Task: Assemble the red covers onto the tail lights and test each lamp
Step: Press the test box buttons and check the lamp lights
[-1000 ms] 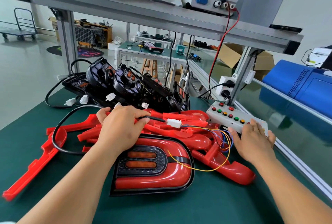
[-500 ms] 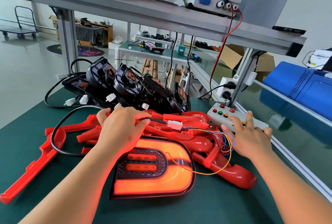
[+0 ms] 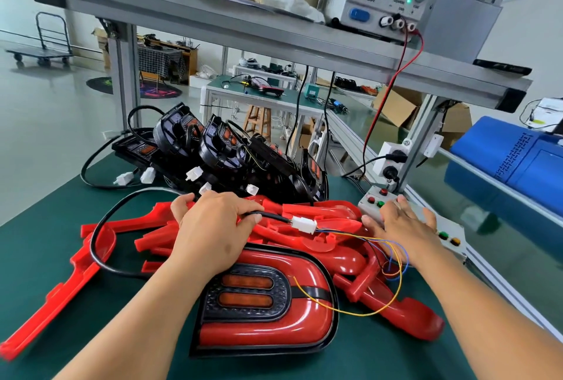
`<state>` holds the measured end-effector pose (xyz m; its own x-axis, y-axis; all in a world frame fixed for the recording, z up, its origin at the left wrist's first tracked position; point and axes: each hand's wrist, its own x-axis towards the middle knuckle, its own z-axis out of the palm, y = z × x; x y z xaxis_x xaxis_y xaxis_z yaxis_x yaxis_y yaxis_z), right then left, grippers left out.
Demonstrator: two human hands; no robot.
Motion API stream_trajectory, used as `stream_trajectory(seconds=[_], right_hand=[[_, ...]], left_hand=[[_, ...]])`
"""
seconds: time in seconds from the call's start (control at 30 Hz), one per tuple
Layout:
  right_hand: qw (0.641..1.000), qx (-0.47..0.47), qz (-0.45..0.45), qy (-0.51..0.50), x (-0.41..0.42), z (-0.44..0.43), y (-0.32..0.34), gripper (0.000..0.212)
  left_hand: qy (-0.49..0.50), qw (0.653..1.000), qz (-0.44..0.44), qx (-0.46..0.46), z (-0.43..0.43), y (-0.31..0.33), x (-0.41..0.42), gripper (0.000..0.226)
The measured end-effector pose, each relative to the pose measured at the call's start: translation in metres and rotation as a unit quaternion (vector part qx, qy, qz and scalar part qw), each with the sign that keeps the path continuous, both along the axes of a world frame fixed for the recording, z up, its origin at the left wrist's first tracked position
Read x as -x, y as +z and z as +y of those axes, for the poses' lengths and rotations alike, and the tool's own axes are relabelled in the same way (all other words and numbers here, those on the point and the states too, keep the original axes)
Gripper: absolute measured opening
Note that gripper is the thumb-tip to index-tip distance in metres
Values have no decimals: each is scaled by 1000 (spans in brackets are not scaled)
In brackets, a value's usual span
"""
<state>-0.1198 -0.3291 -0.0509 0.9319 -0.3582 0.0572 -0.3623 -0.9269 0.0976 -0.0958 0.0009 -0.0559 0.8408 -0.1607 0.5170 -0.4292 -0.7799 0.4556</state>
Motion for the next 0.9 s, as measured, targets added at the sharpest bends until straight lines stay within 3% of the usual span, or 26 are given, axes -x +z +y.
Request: stream_trajectory(seconds=[0.23, 0.9], right_hand=[[999, -2, 35, -28, 2, 2, -1, 92], [998, 9, 55, -30, 1, 2, -1, 95]], left_hand=[[-1, 1000, -1, 1, 1, 0, -1, 17], [-2, 1000, 1, -3, 1, 2, 1, 19]])
